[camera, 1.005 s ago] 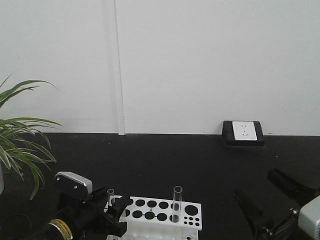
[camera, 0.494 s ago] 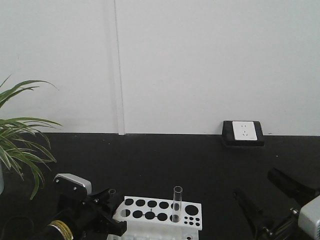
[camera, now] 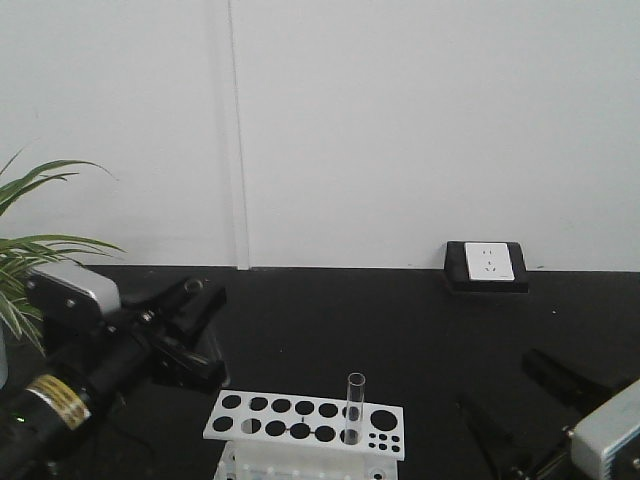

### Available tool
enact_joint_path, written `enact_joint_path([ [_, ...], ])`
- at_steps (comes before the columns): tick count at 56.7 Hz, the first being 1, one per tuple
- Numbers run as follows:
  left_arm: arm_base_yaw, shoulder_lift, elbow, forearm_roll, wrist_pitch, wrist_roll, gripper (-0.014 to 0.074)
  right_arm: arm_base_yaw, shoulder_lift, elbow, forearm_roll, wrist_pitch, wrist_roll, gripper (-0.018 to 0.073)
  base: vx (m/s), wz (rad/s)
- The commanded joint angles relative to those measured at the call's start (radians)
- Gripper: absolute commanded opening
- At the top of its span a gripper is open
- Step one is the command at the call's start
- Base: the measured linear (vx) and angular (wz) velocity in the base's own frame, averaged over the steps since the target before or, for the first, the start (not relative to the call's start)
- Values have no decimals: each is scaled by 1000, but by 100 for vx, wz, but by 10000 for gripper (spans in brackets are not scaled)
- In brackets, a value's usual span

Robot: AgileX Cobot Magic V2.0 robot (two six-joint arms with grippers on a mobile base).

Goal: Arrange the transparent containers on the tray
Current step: 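Close both grippers on the test tubes and lift them from the rack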

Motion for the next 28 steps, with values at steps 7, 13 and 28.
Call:
enact_joint_path([
  [7, -6, -263, -30, -13, 125, 8, -1, 2, 134, -32, -121, -206, 111, 512, 0, 0],
  [13, -6, -345, -30, -11, 226, 8, -1, 2, 248, -61, -193, -306, 176, 512, 0, 0],
  [28, -6, -415, -30, -11, 324, 8, -1, 2, 463, -226, -287, -368, 291, 512, 0, 0],
])
